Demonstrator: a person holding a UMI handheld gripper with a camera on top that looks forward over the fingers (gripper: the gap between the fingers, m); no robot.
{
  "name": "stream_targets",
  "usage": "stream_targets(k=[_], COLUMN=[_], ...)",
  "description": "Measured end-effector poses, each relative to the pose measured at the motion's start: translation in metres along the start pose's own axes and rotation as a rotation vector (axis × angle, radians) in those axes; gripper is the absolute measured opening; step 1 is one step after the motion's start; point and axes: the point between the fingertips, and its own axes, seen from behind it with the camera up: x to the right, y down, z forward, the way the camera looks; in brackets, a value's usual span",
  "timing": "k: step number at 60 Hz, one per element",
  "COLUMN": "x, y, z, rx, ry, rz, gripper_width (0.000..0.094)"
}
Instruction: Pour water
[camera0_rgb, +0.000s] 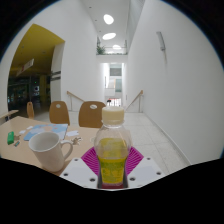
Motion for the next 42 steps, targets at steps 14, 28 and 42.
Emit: stream_targets(k=[14,28,42], x=[0.001,0.0,-0.045], y=[0.012,0.033,0.053], z=[-0.004,-0.071,-0.166], rx=[-0.07,-0.124,-0.133], ry=[0.005,-0.059,-0.284], rz=[0.002,0.066,0.177], gripper_width=[0.0663,0.0856,0.0856])
